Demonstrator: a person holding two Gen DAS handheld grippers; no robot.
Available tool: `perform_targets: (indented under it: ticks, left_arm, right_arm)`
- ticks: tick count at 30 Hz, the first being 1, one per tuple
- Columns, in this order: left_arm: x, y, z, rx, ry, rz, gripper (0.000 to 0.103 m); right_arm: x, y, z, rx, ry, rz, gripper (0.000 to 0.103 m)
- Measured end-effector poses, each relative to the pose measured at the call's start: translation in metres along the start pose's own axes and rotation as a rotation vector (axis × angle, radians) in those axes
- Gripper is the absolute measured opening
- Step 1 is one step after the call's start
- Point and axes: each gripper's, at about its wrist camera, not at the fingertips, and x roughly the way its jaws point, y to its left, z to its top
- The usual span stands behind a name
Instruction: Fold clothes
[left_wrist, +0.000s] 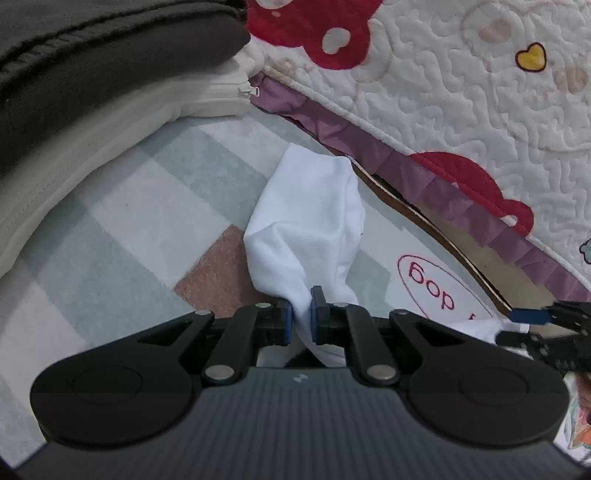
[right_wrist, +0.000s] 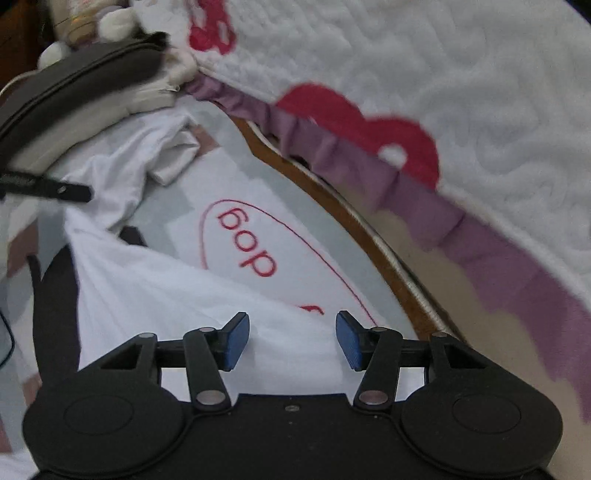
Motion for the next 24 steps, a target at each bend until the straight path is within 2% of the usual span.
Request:
perform_targets:
  ticks: [4,5,6,7,10,13,14,17,19,22,24]
  left_arm:
    - [-0.001,-0.001,-0.001,0.014,0.001,-0.016,0.008]
    - [-0.004,-0.003,0.001,0.014,-0.007,-0.032,0.008]
    - [-0.007,-0.004,0.002,0.014,-0.014,-0.049,0.008]
    - [-0.009,-0.006,0.003,0.013,-0.022,-0.065,0.008]
    - [-0.015,-0.011,0.002,0.018,-0.081,-0.041,0.009]
    - [-0.021,-0.015,0.000,0.023,-0.142,-0.013,0.016]
    - [-0.022,-0.016,0.000,0.024,-0.163,-0.003,0.026]
    - [-0.028,-0.021,-0.002,0.029,-0.224,0.025,0.044]
    - [-0.028,-0.018,0.000,0.045,-0.226,0.058,0.045]
    - [-0.025,-0.006,0.006,0.023,-0.168,0.016,0.046]
    - [-0.020,0.000,0.010,0.027,-0.118,-0.014,0.050]
  right_arm:
    - [0.005,-0.001,-0.003,-0.001,-0.021,0.008,0.056]
    - [0.005,0.001,-0.004,-0.011,-0.032,0.006,0.035]
    - [0.005,0.003,-0.006,-0.020,-0.042,0.003,0.031]
    - [0.005,0.005,-0.008,-0.029,-0.052,0.001,0.004]
    - [0.004,0.010,-0.012,-0.057,-0.083,-0.007,0.004]
    - [-0.020,0.000,-0.005,-0.007,-0.194,-0.113,0.004]
    - [-0.023,-0.002,-0.002,0.011,-0.207,-0.137,0.004]
    - [-0.017,-0.003,0.003,0.026,-0.189,-0.197,0.004]
    - [-0.005,-0.001,0.002,0.011,-0.149,-0.250,0.004]
    - [0.007,-0.005,0.000,0.036,-0.115,-0.279,0.004]
    - [0.013,-0.004,-0.004,0.026,-0.097,-0.301,0.004]
